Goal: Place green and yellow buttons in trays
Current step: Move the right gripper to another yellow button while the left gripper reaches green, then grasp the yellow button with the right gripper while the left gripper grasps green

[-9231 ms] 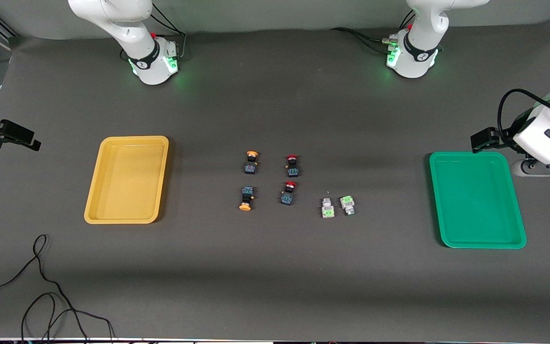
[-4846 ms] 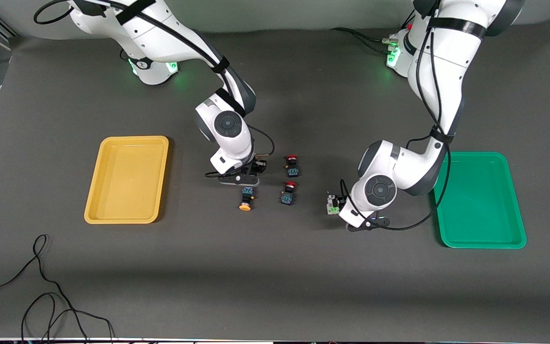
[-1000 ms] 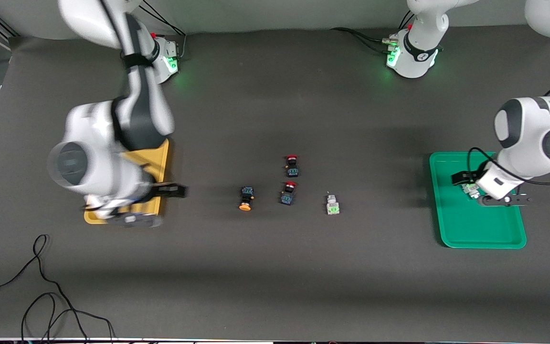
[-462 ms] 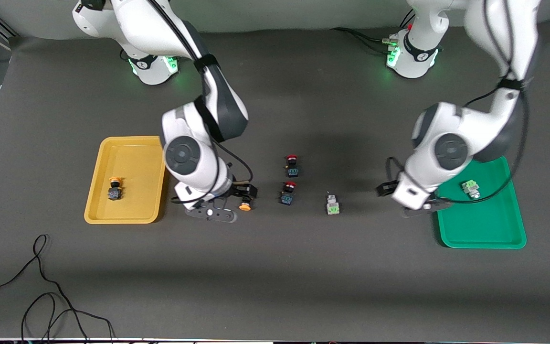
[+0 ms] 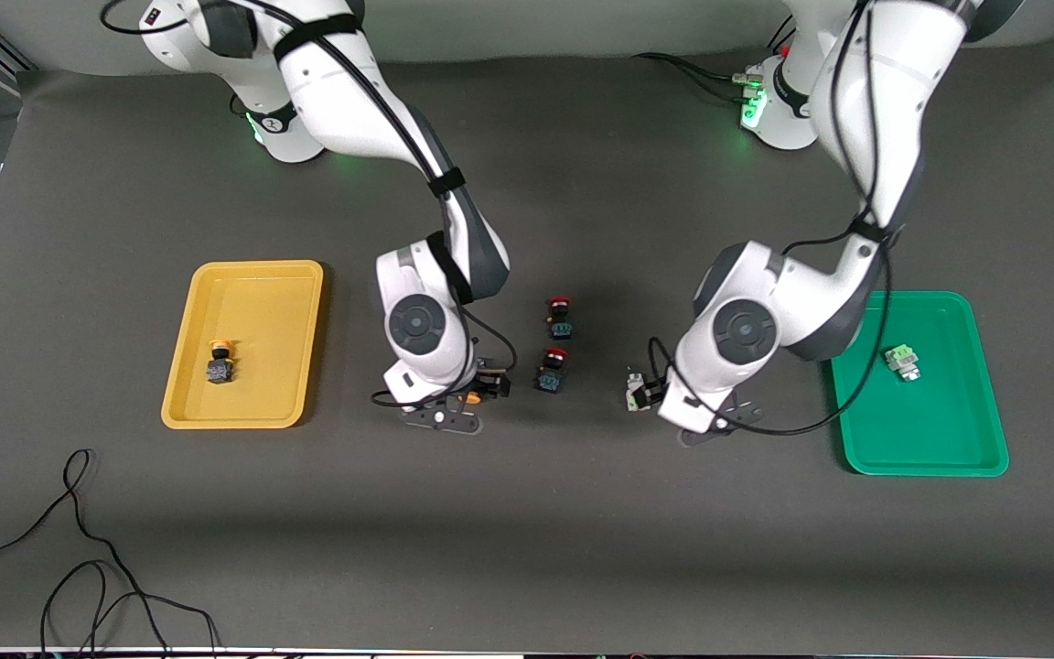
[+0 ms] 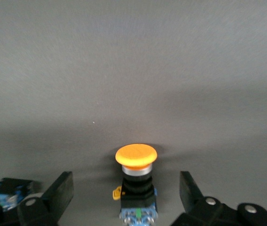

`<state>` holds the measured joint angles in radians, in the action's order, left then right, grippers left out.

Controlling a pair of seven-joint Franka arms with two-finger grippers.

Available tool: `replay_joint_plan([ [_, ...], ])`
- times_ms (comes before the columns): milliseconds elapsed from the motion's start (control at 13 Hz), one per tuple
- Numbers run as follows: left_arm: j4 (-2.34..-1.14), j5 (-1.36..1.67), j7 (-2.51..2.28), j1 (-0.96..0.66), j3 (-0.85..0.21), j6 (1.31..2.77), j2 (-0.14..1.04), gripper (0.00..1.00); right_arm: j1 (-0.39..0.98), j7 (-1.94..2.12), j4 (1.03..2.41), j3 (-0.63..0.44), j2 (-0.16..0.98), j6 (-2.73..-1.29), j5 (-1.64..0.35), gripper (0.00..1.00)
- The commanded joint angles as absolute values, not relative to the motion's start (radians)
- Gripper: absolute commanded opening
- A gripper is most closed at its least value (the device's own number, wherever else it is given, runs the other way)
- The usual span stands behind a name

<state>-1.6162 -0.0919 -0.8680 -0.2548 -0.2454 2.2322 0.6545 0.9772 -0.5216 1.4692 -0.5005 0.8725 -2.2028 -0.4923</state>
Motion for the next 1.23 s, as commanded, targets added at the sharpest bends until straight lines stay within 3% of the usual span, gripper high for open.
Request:
replay_joint_plan([
  [0, -1.572, -0.081, -0.917, -0.311, -0.230, 2.285, 0.730, 1.00, 0.983, -0.540, 1.474, -0.508, 0.873, -2.220, -0.512, 0.95],
  [154, -1.572, -0.094, -0.972, -0.334, -0.229, 2.336, 0.764, 1.00, 0.979, -0.540, 1.476, -0.503, 0.885, -2.230, -0.512, 0.76],
  [308, -1.572, -0.098, -0.974, -0.351, -0.224, 2.353, 0.787, 1.00, 0.976, -0.537, 1.476, -0.503, 0.882, -2.233, -0.512, 0.37],
  [385, -1.572, -0.109, -0.974, -0.351, -0.224, 2.353, 0.796, 0.99, 0.976, -0.537, 1.476, -0.503, 0.882, -2.233, -0.512, 0.26],
  [538, -1.577, -0.149, -0.973, -0.351, -0.222, 2.350, 0.799, 0.98, 0.974, -0.531, 1.476, -0.503, 0.876, -2.229, -0.512, 0.21],
  [615, -1.578, -0.179, -0.965, -0.350, -0.222, 2.347, 0.799, 0.88, 0.966, -0.520, 1.474, -0.505, 0.865, -2.220, -0.511, 0.20],
  [692, -1.578, -0.202, -0.962, -0.350, -0.222, 2.345, 0.801, 0.47, 0.959, -0.519, 1.471, -0.508, 0.841, -2.189, -0.509, 0.18],
  [769, -1.578, -0.210, -0.963, -0.351, -0.222, 2.345, 0.802, 0.00, 0.948, -0.517, 1.459, -0.514, 0.815, -2.130, -0.506, 0.18],
  [1154, -1.574, -0.210, -0.973, -0.364, -0.212, 2.330, 0.792, 0.00, 0.931, -0.528, 1.359, -0.561, 0.680, -1.837, -0.500, 0.15],
])
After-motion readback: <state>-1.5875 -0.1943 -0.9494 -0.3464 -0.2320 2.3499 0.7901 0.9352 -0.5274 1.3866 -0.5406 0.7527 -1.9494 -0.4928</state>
